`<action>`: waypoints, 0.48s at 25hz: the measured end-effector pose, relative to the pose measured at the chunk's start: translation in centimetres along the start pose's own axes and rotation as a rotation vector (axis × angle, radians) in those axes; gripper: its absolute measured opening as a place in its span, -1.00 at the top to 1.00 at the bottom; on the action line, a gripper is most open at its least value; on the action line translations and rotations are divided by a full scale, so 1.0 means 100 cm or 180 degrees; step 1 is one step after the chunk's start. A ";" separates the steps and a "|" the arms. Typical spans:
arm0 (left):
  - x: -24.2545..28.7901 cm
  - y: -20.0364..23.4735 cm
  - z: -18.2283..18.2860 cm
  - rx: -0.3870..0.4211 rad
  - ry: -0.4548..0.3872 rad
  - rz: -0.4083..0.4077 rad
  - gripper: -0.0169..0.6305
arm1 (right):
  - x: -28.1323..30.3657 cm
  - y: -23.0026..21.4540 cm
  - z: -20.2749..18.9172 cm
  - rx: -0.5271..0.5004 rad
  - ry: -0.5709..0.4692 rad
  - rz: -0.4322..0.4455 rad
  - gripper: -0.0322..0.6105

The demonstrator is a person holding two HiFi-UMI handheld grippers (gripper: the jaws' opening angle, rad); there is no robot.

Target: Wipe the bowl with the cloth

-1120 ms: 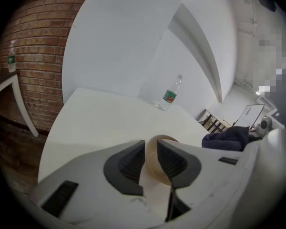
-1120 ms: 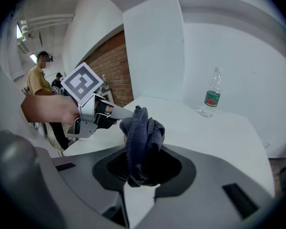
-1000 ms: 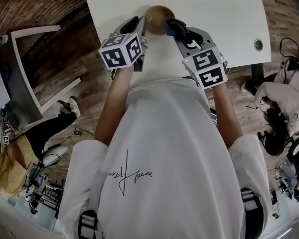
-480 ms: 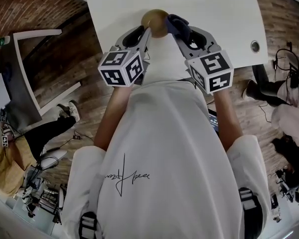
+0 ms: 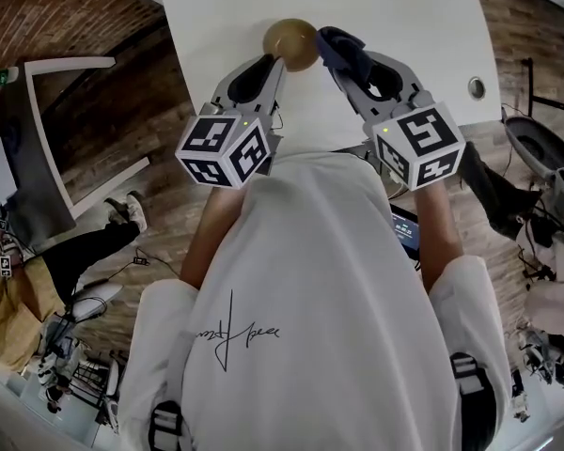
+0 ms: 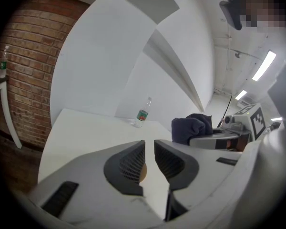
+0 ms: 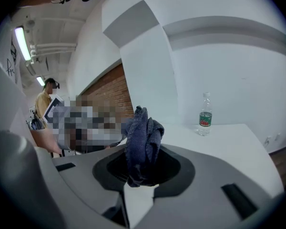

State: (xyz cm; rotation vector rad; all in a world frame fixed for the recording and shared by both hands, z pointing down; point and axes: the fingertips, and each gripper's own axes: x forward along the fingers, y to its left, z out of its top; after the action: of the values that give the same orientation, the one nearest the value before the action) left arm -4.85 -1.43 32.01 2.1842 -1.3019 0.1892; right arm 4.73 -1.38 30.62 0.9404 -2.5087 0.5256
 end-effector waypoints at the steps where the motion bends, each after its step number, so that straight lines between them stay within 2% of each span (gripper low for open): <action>1: -0.002 -0.002 0.004 0.0017 -0.0049 0.0003 0.82 | -0.002 0.001 0.002 0.0023 -0.0033 0.0027 0.59; 4: -0.010 -0.007 0.020 0.0038 -0.0272 0.0032 0.94 | -0.010 0.005 0.014 0.0093 -0.0179 0.0119 0.59; 7: -0.017 -0.006 0.033 0.0060 -0.0476 0.0069 0.98 | -0.015 0.008 0.028 0.0007 -0.0316 0.0125 0.59; 12: -0.021 -0.007 0.030 0.0066 -0.0534 0.0052 0.98 | -0.021 0.010 0.032 -0.0079 -0.0369 0.0151 0.59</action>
State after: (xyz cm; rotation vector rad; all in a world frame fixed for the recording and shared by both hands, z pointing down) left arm -5.85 -1.24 28.41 2.2475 -1.4145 0.0258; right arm 4.73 -1.13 26.66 0.9288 -2.6405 0.4658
